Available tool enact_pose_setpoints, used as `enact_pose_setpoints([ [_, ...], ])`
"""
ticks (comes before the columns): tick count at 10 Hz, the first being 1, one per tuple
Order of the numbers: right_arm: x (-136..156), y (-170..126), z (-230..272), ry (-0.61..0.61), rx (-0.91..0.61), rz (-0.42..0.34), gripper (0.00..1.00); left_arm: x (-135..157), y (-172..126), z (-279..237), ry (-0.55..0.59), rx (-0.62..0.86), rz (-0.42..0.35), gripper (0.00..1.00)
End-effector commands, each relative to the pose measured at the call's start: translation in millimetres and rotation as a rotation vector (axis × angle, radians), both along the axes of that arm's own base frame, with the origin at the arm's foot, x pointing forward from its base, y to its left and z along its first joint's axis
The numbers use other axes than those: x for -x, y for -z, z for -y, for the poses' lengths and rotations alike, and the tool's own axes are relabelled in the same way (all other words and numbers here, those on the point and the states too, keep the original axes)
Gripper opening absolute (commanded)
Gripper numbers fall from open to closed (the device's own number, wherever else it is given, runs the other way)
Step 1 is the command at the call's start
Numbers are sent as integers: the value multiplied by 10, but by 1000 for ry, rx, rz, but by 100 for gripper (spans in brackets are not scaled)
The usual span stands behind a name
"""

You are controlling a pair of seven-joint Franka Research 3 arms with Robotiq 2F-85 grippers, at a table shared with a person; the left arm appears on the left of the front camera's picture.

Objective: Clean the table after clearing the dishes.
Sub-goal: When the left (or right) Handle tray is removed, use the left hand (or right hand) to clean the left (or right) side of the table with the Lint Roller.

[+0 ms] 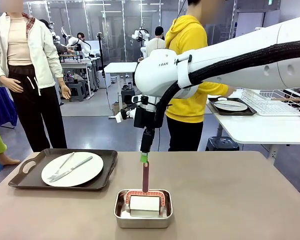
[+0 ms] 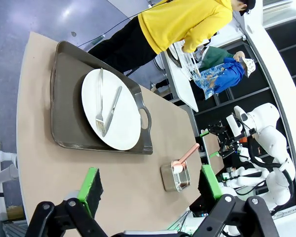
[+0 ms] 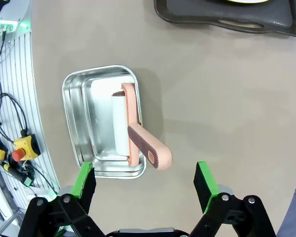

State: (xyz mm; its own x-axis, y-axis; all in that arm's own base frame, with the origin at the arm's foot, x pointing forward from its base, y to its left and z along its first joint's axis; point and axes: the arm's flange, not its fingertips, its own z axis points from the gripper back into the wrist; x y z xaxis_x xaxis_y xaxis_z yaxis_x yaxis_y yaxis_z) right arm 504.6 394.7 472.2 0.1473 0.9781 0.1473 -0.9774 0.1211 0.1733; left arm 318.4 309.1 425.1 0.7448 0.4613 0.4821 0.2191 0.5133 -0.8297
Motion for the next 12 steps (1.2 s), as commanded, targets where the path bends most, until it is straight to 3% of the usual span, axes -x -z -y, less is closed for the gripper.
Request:
enact_pose_setpoints([
  [1,46,-13,3,9,8,-1,100,23,-22,-13,7,4,12,100],
  [3,-48,2,-34,-46,34,1,100,23,-22,-13,7,4,12,100],
  [7,-193,175,-140,-138,80,-74,100,23,-22,-13,7,4,12,100],
  [12,-258,404,-266,-147,108,-105,100,23,-22,-13,7,4,12,100],
])
